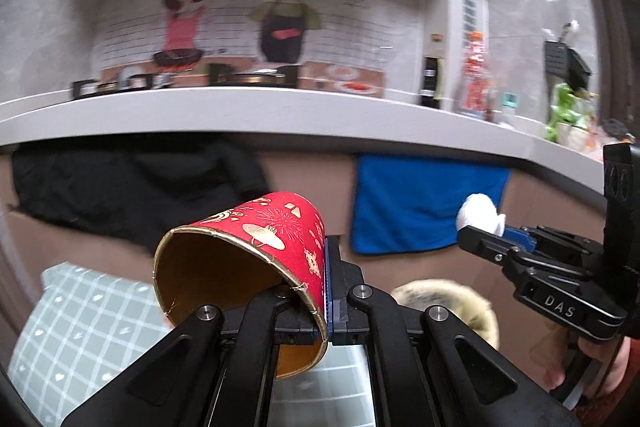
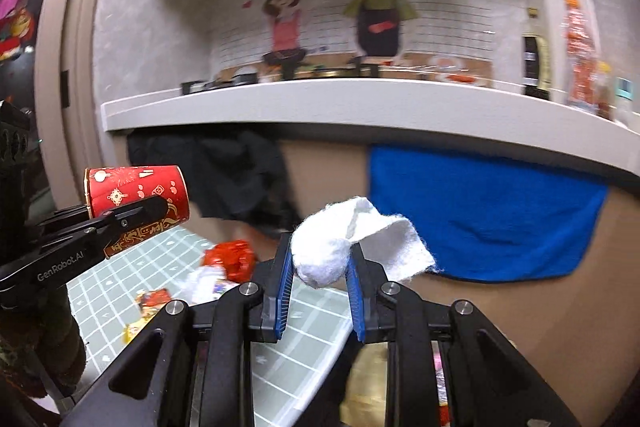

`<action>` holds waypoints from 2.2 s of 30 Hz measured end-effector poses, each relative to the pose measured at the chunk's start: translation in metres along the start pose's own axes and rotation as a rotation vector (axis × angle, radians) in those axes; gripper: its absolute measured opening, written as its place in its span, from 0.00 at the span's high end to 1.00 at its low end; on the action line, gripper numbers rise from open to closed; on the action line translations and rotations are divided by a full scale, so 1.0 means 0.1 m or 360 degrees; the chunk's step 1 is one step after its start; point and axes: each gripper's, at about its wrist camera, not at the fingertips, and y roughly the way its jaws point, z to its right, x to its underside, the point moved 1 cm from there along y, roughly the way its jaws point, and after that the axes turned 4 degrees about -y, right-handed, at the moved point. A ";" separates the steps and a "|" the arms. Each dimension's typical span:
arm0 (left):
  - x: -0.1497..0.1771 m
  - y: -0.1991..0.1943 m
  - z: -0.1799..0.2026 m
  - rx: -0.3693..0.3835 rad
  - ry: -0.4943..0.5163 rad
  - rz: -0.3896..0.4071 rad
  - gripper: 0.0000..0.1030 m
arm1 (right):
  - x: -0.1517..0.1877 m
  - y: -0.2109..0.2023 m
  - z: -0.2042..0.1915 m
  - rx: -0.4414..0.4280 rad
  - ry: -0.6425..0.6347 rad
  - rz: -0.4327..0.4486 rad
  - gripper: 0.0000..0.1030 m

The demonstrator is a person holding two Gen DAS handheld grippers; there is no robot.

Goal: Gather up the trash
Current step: 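Grasp the white tissue with the right tool and lift while the left tool holds the cup, then carry the red cup and white tissue over the bin and open both tools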

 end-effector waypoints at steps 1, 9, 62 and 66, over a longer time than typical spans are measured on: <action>-0.01 0.05 0.08 0.0028 0.0001 -0.0010 0.99 | 0.01 -0.05 0.10 0.0025 0.0017 0.0004 0.78; 0.00 0.50 0.66 0.0157 0.0039 -0.0092 0.99 | 0.04 -0.25 0.68 0.0143 0.0106 0.0027 0.78; 0.61 1.84 0.79 0.0620 -0.0377 -0.0682 0.51 | 1.05 0.38 1.72 0.0275 0.0512 -0.0357 0.59; 0.59 1.53 0.59 0.0490 -0.0353 -0.0598 0.51 | 1.01 0.21 1.63 0.0291 0.0524 -0.0285 0.59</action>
